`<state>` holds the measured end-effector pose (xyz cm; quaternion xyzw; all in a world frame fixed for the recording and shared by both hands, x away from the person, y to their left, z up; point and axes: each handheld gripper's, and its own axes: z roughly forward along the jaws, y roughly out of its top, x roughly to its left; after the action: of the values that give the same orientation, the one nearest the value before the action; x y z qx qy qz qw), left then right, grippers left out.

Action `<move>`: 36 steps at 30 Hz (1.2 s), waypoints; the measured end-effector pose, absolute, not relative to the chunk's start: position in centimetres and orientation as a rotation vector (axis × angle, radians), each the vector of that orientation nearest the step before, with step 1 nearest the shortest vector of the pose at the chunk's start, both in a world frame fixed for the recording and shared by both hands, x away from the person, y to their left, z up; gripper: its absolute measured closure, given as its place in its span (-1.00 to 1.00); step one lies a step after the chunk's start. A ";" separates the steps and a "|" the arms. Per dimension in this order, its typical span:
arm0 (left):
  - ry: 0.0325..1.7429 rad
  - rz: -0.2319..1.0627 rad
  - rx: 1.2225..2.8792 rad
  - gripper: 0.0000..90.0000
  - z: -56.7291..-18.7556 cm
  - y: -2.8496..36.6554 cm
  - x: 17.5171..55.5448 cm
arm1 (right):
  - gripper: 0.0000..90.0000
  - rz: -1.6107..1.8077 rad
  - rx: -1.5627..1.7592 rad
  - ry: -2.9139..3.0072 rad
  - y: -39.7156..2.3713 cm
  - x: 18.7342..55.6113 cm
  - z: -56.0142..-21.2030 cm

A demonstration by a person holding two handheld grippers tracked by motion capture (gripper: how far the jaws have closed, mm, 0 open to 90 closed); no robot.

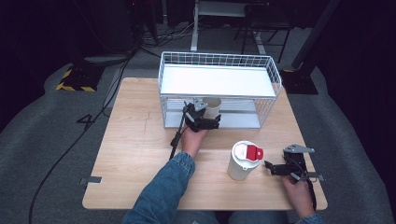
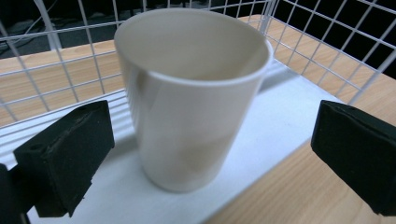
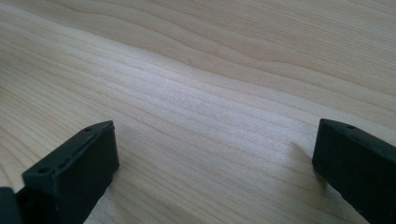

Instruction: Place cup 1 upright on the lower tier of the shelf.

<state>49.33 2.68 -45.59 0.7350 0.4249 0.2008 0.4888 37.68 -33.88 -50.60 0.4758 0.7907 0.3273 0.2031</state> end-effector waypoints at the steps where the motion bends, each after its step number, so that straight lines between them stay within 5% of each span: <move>1: 1.028 0.493 1.787 -1.00 -45.5 2.9 49.0 | -0.99 0.913 1.328 2.207 -33.9 37.7 -50.6; 36: 0.948 0.562 1.833 -1.00 -41.0 10.3 38.8 | -0.99 0.915 1.321 2.211 -33.8 37.8 -50.6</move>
<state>38.81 10.33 -40.97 0.7516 0.3886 0.2302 0.4807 37.78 -33.81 -50.61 0.4732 0.7921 0.3278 0.2030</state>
